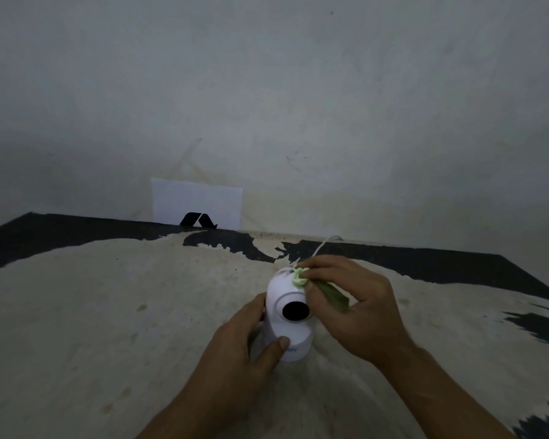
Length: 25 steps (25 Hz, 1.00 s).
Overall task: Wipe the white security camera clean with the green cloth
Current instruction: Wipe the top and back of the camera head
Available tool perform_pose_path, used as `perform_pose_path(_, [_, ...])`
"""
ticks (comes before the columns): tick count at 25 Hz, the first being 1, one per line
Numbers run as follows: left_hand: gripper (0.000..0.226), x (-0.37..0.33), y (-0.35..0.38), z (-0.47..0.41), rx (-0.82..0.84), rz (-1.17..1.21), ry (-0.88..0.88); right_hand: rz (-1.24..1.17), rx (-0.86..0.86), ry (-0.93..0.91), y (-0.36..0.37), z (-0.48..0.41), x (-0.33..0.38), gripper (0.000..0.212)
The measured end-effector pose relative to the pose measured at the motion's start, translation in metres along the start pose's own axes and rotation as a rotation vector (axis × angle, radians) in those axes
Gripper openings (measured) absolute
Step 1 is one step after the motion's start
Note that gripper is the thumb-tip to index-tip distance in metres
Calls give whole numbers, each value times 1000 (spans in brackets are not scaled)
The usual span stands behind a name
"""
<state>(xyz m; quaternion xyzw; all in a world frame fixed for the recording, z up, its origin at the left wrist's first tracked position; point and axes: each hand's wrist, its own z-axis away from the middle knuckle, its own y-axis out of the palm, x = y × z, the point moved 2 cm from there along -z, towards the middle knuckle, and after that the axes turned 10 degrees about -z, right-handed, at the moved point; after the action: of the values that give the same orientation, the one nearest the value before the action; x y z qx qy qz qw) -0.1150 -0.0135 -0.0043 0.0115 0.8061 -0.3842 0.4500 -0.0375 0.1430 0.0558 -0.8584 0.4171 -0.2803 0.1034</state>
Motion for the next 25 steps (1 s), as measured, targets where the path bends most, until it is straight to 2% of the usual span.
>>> perform_pose_path(3, [65,-1,-1,0,-1,-7,17,-93,-79,59,-3,3,-4,20])
perform_pose_path(9, [71,-1,-3,-1,8,-9,11,-22,-16,-70,-2,10,3,18])
perform_pose_path(13, [58,-6,-4,0,24,-6,42,-34,23,-111,5,8,5,19])
perform_pose_path(17, [58,-3,-2,0,25,18,43,-169,-123,188,15,5,-1,25])
perform_pose_path(19, [64,-1,-1,-1,8,22,48,-133,-179,348,17,3,-4,18])
perform_pose_path(21, [67,-1,-1,-1,0,23,45,-158,-158,514,14,-1,-8,15])
perform_pose_path(23, [66,0,-1,-1,1,21,53,-292,-78,637,5,-8,-8,19])
perform_pose_path(25, [63,0,0,-1,6,14,60,-357,43,582,-5,-13,-3,20])
